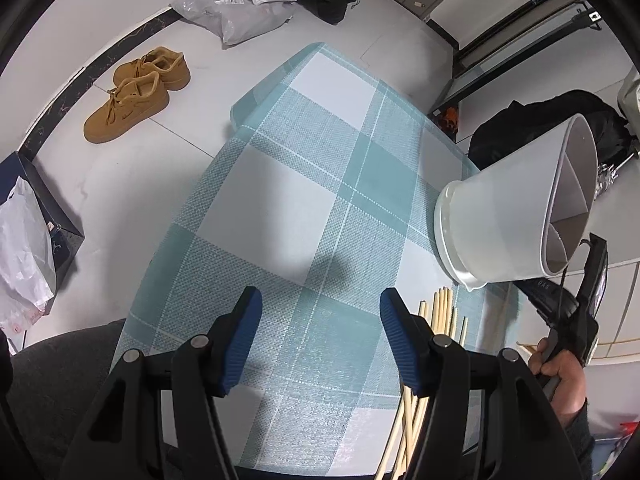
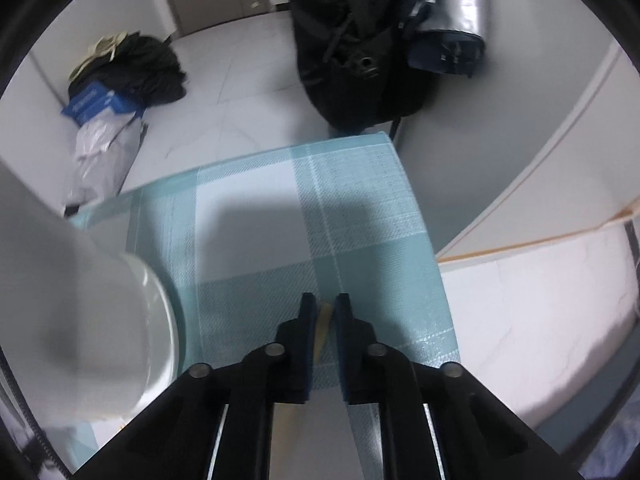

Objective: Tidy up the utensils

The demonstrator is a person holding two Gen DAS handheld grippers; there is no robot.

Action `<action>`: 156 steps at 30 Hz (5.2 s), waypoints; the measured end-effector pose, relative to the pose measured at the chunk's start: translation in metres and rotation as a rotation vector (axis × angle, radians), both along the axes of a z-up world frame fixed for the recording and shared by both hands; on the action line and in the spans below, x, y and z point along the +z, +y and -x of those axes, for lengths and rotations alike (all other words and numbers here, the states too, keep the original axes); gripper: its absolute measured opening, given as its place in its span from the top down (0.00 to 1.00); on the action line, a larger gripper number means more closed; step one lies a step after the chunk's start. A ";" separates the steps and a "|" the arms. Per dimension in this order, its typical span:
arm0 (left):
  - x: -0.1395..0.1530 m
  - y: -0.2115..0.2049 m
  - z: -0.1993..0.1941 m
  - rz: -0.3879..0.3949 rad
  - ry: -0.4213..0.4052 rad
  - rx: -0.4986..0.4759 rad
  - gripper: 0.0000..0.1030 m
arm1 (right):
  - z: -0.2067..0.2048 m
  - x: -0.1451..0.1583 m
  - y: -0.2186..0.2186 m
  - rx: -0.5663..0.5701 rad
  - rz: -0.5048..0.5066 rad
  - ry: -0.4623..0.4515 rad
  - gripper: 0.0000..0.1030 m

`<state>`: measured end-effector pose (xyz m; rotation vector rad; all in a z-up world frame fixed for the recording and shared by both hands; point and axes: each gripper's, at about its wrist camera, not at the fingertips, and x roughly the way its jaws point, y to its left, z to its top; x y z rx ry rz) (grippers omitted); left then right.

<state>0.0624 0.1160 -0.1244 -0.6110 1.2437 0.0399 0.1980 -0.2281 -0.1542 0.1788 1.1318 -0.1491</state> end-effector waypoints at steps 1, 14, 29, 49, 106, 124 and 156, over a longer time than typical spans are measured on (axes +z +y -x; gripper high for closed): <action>0.000 0.000 0.000 -0.004 0.000 -0.002 0.46 | 0.003 0.002 -0.005 -0.006 -0.014 -0.004 0.94; -0.003 -0.029 0.002 0.023 0.006 -0.107 0.46 | 0.041 0.031 -0.042 -0.011 -0.321 -0.194 0.94; -0.013 -0.077 -0.006 -0.131 0.163 -0.150 0.46 | 0.124 0.083 -0.056 0.122 -0.446 -0.529 0.94; -0.023 -0.114 -0.029 -0.376 0.337 -0.072 0.98 | 0.137 0.092 -0.067 0.127 -0.447 -0.612 0.94; 0.178 -0.112 0.015 -0.164 -0.449 -0.381 0.99 | 0.184 0.178 0.050 0.439 -0.207 -0.774 0.95; 0.262 -0.108 -0.061 -0.132 -0.510 -0.413 0.99 | 0.106 0.271 0.061 0.490 -0.205 -0.868 0.95; 0.180 -0.089 -0.129 -0.199 -0.347 -0.436 0.89 | 0.011 0.187 0.062 0.594 -0.287 -0.653 0.92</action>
